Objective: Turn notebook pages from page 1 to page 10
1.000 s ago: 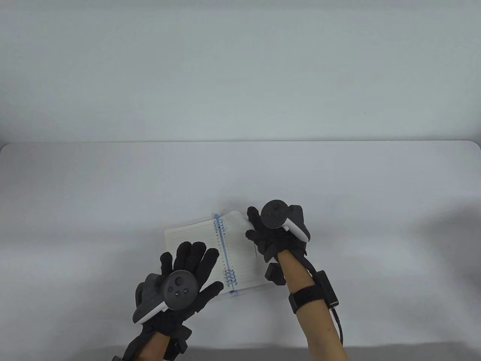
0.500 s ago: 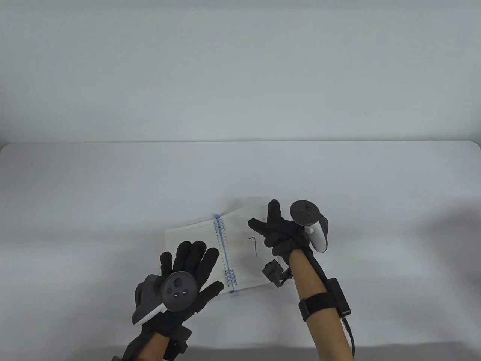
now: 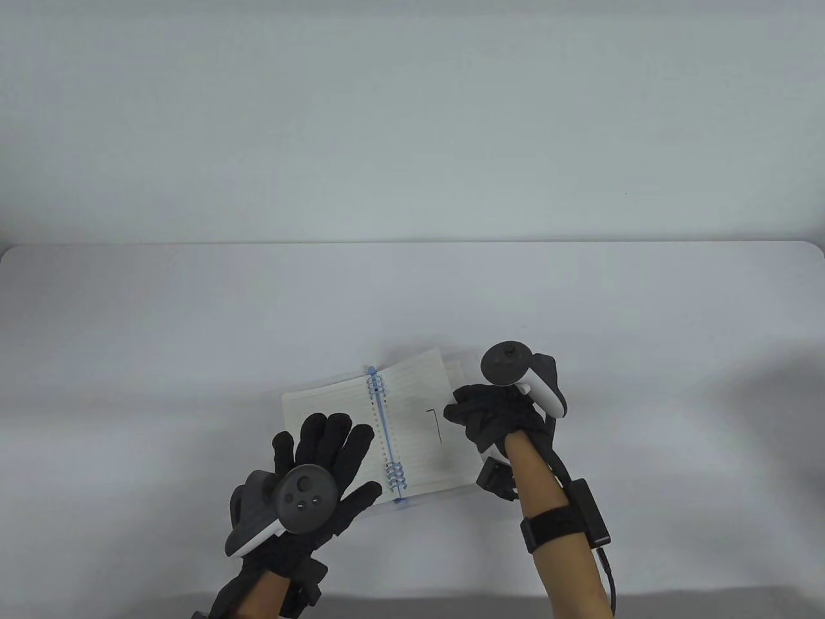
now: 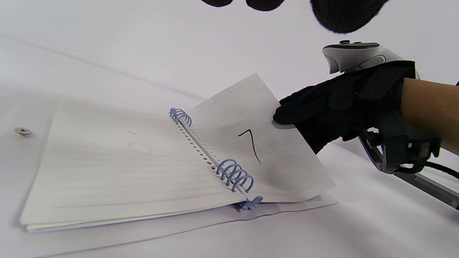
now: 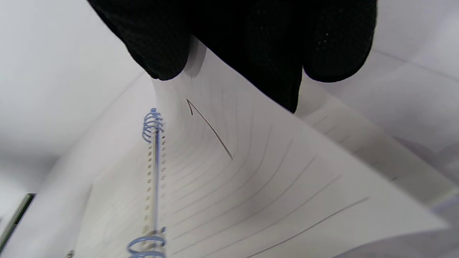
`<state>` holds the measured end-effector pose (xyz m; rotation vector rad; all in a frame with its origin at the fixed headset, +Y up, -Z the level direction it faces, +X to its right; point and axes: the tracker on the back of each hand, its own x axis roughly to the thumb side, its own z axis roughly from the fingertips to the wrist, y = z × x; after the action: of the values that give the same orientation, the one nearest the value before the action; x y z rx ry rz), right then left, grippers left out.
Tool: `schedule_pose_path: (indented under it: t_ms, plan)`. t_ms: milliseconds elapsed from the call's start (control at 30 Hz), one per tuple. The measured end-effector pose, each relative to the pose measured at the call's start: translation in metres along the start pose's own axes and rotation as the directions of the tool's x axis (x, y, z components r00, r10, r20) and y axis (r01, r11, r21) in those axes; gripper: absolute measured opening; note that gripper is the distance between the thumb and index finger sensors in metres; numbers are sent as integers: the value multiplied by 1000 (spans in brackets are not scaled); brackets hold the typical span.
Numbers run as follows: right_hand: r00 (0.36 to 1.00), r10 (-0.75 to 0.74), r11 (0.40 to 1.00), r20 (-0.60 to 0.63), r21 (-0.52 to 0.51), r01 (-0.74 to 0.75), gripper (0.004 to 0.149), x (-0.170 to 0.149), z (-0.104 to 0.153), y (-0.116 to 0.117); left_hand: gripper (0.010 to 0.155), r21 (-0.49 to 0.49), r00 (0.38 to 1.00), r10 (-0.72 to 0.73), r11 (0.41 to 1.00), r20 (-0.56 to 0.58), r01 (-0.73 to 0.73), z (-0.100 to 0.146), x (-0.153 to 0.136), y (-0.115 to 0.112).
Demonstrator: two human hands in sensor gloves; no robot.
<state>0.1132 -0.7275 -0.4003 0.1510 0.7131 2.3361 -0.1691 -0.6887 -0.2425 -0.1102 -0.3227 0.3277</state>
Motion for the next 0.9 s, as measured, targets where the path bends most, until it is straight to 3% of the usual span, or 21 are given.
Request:
schedule_pose_path:
  t_ms: [233, 367, 567, 900]
  plan:
    - [956, -248, 967, 158, 100, 234, 48, 22, -5, 14, 77, 7, 1000, 0, 1000, -2, 0, 1, -1, 1]
    - [930, -316, 945, 189, 147, 291, 47, 35, -13, 27, 77, 7, 1000, 8, 1000, -7, -8, 1, -2, 1]
    - [903, -367, 924, 222, 194, 328, 48, 52, -22, 46, 77, 10, 1000, 6, 1000, -2, -6, 0, -2, 1]
    - [918, -314, 942, 242, 197, 270, 48, 77, -33, 74, 77, 17, 1000, 9, 1000, 1, -9, 1, -2, 2]
